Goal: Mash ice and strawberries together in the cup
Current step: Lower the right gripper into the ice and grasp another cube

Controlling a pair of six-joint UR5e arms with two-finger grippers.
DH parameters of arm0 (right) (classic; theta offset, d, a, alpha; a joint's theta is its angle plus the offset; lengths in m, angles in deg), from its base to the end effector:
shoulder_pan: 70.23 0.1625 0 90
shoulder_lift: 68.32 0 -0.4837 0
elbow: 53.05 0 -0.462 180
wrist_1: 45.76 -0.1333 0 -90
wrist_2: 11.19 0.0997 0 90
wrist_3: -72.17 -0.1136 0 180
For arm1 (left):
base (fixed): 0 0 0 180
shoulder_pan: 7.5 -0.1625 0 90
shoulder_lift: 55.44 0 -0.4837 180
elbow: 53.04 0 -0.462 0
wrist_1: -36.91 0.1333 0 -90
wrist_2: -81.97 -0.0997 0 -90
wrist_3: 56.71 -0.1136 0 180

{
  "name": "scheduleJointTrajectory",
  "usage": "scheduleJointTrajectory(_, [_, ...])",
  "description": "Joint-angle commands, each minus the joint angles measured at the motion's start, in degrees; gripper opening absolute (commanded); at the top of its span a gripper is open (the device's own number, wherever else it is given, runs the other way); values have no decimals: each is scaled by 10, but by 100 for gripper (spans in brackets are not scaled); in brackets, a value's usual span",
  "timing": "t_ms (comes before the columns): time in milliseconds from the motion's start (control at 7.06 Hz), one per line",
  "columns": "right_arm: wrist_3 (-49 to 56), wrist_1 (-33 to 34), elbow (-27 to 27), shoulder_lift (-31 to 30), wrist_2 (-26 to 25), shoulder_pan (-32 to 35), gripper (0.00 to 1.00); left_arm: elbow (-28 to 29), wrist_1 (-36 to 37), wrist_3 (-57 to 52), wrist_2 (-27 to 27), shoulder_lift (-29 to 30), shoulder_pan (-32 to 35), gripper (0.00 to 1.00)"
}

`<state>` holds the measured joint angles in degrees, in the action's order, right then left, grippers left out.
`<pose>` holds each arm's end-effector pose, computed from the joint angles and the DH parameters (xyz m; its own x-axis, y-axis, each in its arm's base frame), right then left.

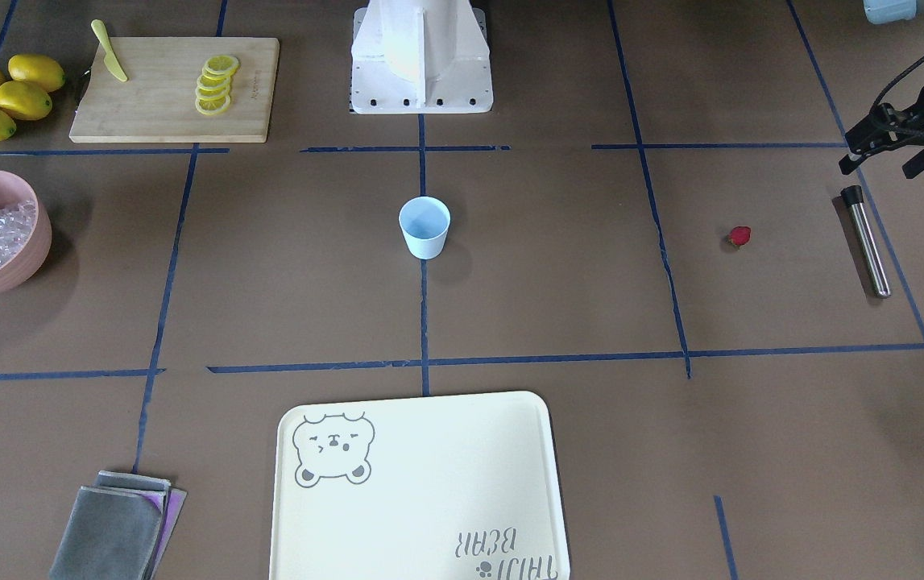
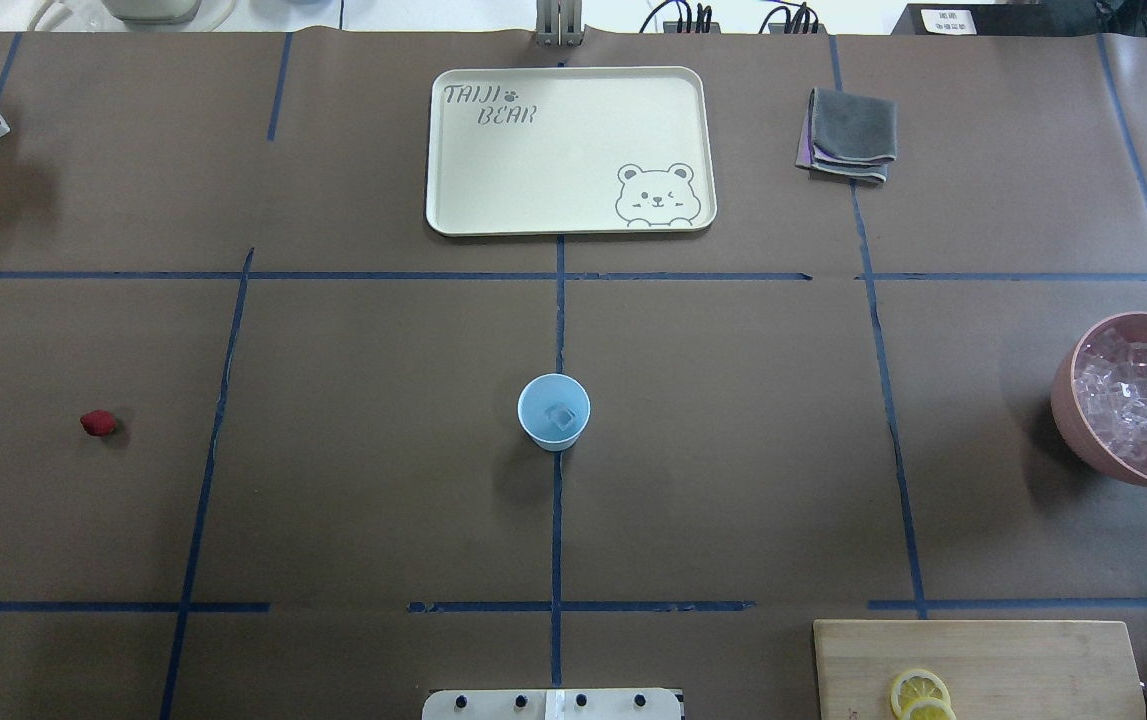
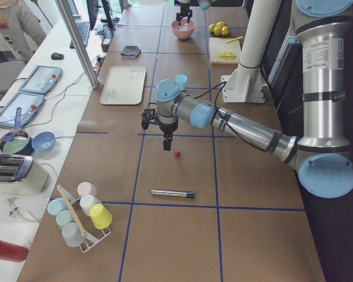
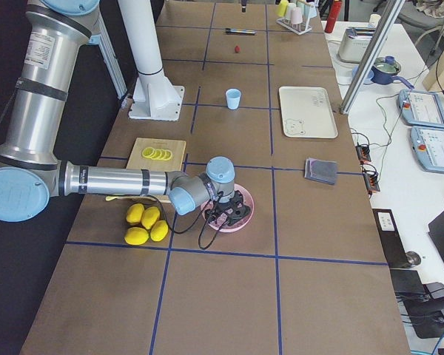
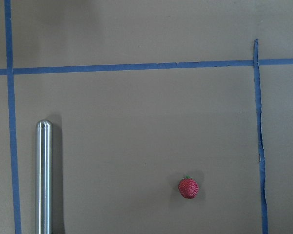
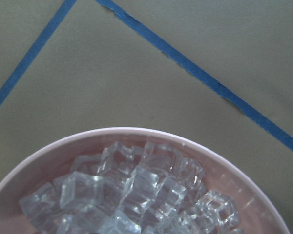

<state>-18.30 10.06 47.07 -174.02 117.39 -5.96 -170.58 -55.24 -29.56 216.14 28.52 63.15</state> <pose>-0.1430 -0.4406 0.7033 0.3764 0.7959 0.4742 -0.5777 0.6018 -0.5514 0.1156 -0.4925 0.5088 0.6583 0.0518 -0.7510 -0.0035 0.9978 0.0657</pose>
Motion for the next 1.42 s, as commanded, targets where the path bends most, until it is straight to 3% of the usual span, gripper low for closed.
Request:
scheduleJointTrajectory(0, [-32, 2, 20, 0, 4, 0, 96, 0, 0, 0, -1, 0, 0, 100])
scheduleJointTrajectory(709, [-61, -2, 16, -2, 0, -13, 91, -14, 1, 1, 2, -12, 1, 100])
scheduleJointTrajectory(1276, [-64, -4, 16, -12, 0, -14, 58, -24, 1, 1, 4, -23, 1, 100])
